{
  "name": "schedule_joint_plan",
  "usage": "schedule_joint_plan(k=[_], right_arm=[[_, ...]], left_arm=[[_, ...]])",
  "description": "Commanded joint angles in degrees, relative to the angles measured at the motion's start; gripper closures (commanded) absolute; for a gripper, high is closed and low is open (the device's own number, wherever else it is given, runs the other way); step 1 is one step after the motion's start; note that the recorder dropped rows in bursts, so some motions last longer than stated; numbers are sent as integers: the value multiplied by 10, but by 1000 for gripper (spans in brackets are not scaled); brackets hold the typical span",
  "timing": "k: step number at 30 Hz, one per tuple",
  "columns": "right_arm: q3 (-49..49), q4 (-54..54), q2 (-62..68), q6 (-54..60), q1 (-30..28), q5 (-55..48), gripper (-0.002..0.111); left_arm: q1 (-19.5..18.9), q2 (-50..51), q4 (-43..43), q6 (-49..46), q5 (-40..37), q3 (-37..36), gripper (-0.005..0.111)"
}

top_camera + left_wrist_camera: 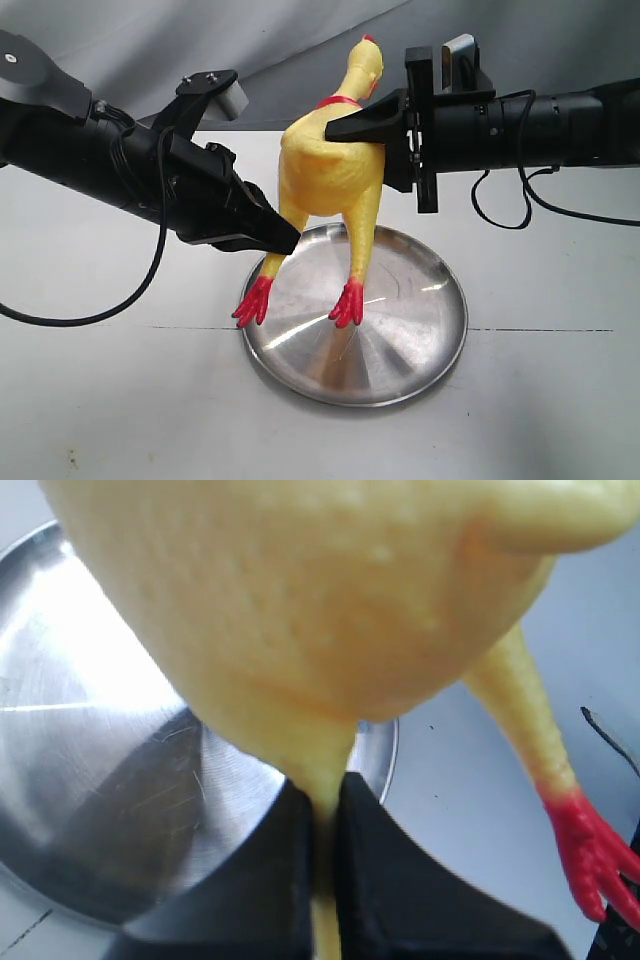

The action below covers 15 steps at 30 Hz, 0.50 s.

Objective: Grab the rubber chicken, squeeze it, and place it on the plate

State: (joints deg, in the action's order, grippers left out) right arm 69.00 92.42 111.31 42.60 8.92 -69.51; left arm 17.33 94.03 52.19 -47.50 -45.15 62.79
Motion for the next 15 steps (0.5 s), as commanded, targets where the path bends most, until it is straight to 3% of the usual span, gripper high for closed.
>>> schedule_joint_plan(k=[1, 5, 7, 12, 15], right_arm=[[2, 13, -1, 11, -1, -5, 108], [2, 13, -1, 11, -1, -5, 91], [2, 13, -1, 11, -1, -5, 73], [2, 11, -1, 8, -1, -5, 4], [2, 11, -1, 7, -1, -5, 3]], left_arm=[[3, -1, 8, -6, 1, 7, 107], [3, -1, 8, -6, 1, 7, 107], [3, -1, 8, -6, 1, 7, 107], [3, -1, 8, -6, 1, 7, 107], [3, -1, 8, -6, 1, 7, 107]])
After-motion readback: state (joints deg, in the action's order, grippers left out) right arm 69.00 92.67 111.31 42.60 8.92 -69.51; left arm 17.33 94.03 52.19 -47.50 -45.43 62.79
